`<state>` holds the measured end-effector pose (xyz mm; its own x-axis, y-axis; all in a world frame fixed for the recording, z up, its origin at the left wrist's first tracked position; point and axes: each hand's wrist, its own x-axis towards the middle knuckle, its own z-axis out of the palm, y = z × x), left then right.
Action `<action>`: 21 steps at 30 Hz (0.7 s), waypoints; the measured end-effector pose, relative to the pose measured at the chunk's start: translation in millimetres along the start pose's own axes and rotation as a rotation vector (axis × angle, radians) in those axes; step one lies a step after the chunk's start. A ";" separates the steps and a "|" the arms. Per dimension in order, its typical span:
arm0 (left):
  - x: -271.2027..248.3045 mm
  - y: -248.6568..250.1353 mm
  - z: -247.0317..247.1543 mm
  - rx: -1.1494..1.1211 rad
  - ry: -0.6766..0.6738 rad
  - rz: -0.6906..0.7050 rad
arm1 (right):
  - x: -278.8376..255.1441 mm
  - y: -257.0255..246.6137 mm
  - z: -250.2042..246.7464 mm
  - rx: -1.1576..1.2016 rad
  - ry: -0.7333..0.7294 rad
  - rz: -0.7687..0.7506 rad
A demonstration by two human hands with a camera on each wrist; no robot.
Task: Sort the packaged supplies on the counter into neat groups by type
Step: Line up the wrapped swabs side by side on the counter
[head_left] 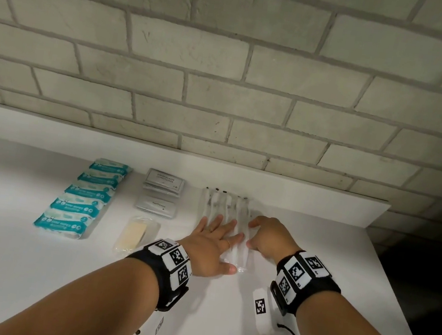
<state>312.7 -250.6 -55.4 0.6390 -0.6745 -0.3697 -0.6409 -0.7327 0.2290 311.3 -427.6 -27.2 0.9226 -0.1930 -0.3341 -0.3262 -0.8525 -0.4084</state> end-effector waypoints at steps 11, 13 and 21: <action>-58.0 16.7 -7.4 -0.069 0.308 0.052 | -68.3 46.6 -3.8 0.322 -0.135 0.087; -91.0 27.4 -3.5 -0.119 0.281 0.004 | -97.7 58.5 -6.6 0.290 -0.176 0.074; -210.6 70.0 36.3 0.009 -0.151 -0.220 | -223.1 61.1 12.8 -0.388 -0.350 0.006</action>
<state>117.9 -156.6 5.8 0.6932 -0.4774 -0.5399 -0.4976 -0.8590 0.1205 82.9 -430.4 11.6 0.7749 -0.0813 -0.6268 -0.1702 -0.9819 -0.0830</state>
